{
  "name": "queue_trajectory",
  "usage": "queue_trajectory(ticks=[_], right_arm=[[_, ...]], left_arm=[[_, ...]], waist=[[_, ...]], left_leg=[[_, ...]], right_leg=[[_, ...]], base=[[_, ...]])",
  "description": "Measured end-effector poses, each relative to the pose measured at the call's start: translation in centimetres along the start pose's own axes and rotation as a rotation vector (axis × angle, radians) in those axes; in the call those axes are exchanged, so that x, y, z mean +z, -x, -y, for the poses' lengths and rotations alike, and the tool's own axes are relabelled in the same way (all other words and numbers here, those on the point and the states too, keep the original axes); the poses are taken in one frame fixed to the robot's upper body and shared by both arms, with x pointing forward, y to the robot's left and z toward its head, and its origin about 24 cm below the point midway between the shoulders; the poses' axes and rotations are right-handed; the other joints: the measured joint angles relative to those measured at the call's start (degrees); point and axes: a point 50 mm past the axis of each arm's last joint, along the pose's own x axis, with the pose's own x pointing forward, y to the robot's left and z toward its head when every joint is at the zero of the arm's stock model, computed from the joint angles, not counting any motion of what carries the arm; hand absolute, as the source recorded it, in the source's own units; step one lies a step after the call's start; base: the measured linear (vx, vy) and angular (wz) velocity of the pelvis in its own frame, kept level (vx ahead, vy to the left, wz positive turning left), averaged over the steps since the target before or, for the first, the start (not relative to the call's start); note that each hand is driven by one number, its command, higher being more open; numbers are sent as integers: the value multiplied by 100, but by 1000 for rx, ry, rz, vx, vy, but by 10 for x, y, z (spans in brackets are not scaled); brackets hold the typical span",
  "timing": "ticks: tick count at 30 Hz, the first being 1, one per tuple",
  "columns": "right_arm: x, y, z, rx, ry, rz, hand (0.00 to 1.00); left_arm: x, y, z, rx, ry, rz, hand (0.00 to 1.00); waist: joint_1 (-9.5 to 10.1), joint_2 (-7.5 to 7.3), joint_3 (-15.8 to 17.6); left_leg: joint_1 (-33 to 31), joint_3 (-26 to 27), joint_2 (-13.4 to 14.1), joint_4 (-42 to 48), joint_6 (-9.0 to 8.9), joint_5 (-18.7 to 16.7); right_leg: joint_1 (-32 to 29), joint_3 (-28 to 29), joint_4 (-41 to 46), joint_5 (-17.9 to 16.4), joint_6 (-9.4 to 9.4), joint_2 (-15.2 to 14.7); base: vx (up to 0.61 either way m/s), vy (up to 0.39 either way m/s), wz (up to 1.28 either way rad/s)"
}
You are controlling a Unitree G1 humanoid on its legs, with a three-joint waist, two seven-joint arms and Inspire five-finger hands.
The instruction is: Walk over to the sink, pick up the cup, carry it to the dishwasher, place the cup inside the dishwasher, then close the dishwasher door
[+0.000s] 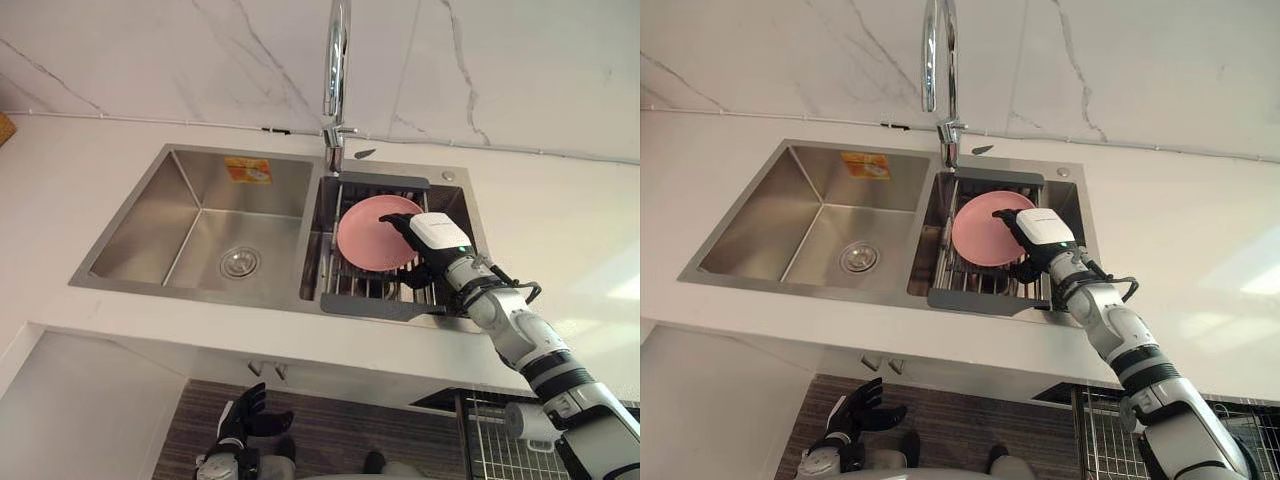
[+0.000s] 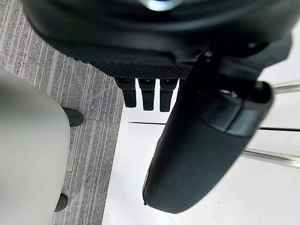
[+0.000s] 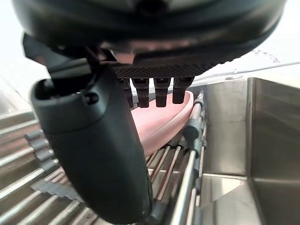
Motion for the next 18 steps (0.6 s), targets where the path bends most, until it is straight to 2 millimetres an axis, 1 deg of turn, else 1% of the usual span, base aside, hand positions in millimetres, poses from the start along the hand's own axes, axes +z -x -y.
queue_trajectory(ticks=[3, 6, 11, 14, 17, 18], right_arm=[[0, -2, 2, -5, 28, -4, 90], [-1, -6, 9, -34, 46, -16, 90], [-1, -8, 14, -61, 72, -24, 90], [-4, -12, 22, -101, 84, -47, 90], [-4, -14, 25, -118, 94, -47, 90], [-4, -14, 25, -122, 94, -53, 30]], left_arm=[[0, 0, 0, 1, 5, 2, 90], [3, -1, 0, 6, 17, 11, 90], [4, -1, -1, 14, 23, 16, 90], [7, -2, 0, 20, 35, 30, 90], [8, -2, -1, 25, 44, 34, 90], [9, -2, -1, 26, 45, 37, 90]], waist=[[0, 6, 22], [0, 8, 123], [4, 15, 142], [29, 35, 239], [33, 31, 291], [46, 37, 299]], left_leg=[[-26, -2, -3, 9, -1, -2], [-84, -10, -5, 42, -1, -1], [-185, -18, -39, 134, 5, -13], [-307, -30, -61, 234, 10, -41], [-333, -47, -63, 257, 11, -43], [-347, -54, -65, 261, 11, -44]], right_leg=[[-18, 0, 0, 0, 0, -2], [-72, -3, 8, 0, 0, -2], [-118, -28, 53, 0, 0, -25], [-212, -39, 97, 1, 2, -55], [-216, -52, 117, 2, 3, -69], [-229, -59, 131, 1, 4, -81]], base=[[0, 0, 0], [0, 0, 0], [3, 0, 3], [-25, 6, 2], [-38, 2, 3], [-45, 1, 3]])
